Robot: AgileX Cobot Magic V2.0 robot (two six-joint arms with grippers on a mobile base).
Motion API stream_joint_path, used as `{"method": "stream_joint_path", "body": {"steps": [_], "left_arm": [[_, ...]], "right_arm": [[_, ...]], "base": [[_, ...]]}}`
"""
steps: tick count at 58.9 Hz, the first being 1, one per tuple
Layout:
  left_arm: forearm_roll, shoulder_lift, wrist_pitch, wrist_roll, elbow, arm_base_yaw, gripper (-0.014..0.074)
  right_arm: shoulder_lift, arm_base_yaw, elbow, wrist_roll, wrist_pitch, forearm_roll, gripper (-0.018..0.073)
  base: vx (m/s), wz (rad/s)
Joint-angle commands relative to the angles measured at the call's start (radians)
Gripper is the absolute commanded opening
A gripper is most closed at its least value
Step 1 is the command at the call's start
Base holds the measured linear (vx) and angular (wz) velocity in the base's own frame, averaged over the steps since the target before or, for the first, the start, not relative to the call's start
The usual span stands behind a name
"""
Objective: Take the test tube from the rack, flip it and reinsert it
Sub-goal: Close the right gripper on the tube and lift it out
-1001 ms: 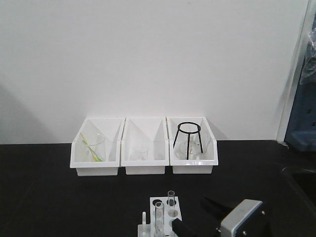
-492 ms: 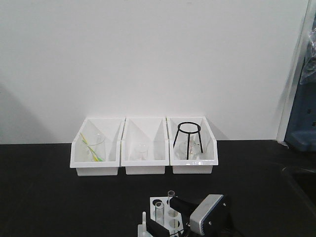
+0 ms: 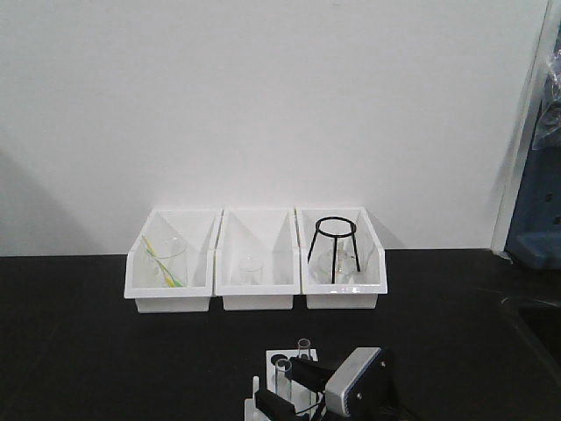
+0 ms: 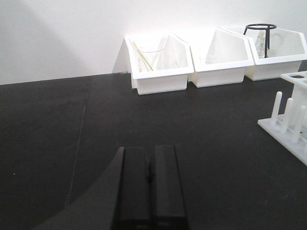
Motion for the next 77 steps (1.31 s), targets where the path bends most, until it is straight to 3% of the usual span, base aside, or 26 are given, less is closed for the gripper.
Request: {"method": "stream_joint_path", "body": {"steps": [1, 15, 34, 45, 54, 61, 71, 77], "left_arm": [[-0.005, -0.007, -0.082, -0.009, -0.004, 0.0, -0.0006], [-0.005, -0.007, -0.082, -0.009, -0.004, 0.0, -0.0006], [-0.005, -0.007, -0.082, -0.009, -0.004, 0.0, -0.0006], [-0.005, -0.007, -0.082, -0.009, -0.004, 0.0, -0.0006], [-0.005, -0.007, -0.082, -0.009, -0.004, 0.0, -0.0006], [-0.005, -0.007, -0.082, -0.009, -0.004, 0.0, -0.0006], [-0.005, -0.007, -0.082, -0.009, -0.004, 0.0, -0.0006], [-0.005, -0.007, -0.082, -0.009, -0.004, 0.0, -0.0006]], "right_arm": [[-0.042, 0.0, -0.025, -0.004, -0.106, 0.007, 0.0271], [-0.042, 0.0, -0.025, -0.009, -0.128, 0.007, -0.0017], [-0.199, 0.0, -0.025, 0.018, -0.022, -0.001, -0.0016], [-0.377, 0.0, -0.09, 0.12, 0.171, -0.006, -0.0015], [-0.483, 0.0, -0.176, 0.137, 0.325, -0.067, -0.0013], [-0.534, 0.0, -0.218, 0.069, 0.435, -0.209, -0.0013], [-0.58, -0.001, -0.228, -0.328, 0.597, -0.692, -0.0011], [-0.585, -0.001, -0.228, -0.379, 0.685, -0.858, -0.0011]], "base": [[0.0, 0.0], [0.0, 0.0], [0.0, 0.0], [0.0, 0.0], [0.0, 0.0], [0.0, 0.0], [0.0, 0.0], [0.0, 0.0]]}}
